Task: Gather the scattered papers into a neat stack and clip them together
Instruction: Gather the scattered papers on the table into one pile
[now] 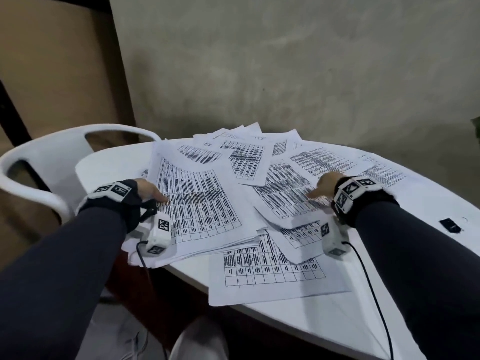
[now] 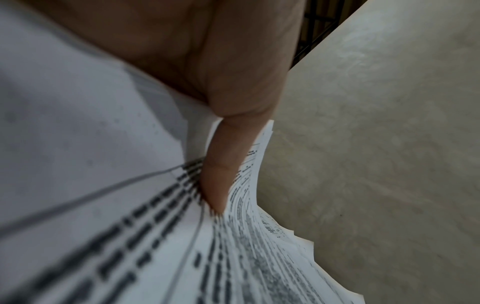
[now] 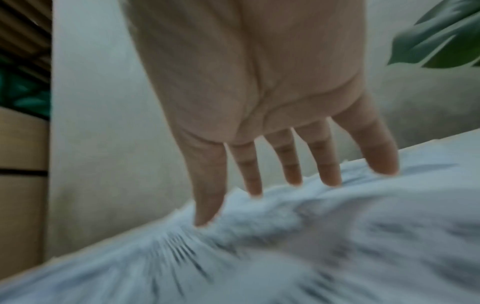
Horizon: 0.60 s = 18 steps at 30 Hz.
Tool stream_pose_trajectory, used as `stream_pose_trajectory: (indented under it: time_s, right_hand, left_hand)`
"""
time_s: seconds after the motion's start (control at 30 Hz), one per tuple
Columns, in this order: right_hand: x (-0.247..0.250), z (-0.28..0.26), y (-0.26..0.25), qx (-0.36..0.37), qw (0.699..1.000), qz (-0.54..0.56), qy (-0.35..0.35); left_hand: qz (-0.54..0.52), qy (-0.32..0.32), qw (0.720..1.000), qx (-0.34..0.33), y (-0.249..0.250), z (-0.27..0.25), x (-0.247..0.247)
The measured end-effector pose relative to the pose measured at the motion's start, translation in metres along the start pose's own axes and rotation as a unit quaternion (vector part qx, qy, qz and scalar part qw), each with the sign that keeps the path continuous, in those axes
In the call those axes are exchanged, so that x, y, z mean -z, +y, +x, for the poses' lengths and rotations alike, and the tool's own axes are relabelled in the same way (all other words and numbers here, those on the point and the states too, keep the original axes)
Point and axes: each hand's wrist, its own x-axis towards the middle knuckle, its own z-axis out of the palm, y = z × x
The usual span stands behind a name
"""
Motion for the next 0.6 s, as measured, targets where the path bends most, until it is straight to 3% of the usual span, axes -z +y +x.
stream_pose_trajectory:
  time_s: [0.07,0.2,0.37,0.47,0.6]
  right_hand:
    - [-0.016,-0.001,0.004,-0.023,0.999,0.008,0.047]
    - [-0.015,-0.033,-0.006,-0.052,0.996,0.016,0.076]
    - [-0.012,-0.041,-0.012,-0.046,0.997,0.053,0.02]
    - [-0.007,-0.044,-0.008,-0.055,0.988,0.141,0.036]
    - [-0.006,-0.05,-0.002,-0.05,0.985,0.165,-0.012]
  left_hand:
    - [0.003,0.0,1.0,0.003,0.0,-0.002,-0.002]
    - [-0.016,-0.015,1.0,-0.003,-0.001,-0.003,-0.001]
    - [-0.053,-0.014,0.998,-0.007,-0.007,-0.002,-0.002]
    - [-0.066,-0.014,0.998,-0.002,-0.004,-0.007,-0.003]
    - [-0.026,0.01,1.0,0.012,-0.002,-0.02,-0.008]
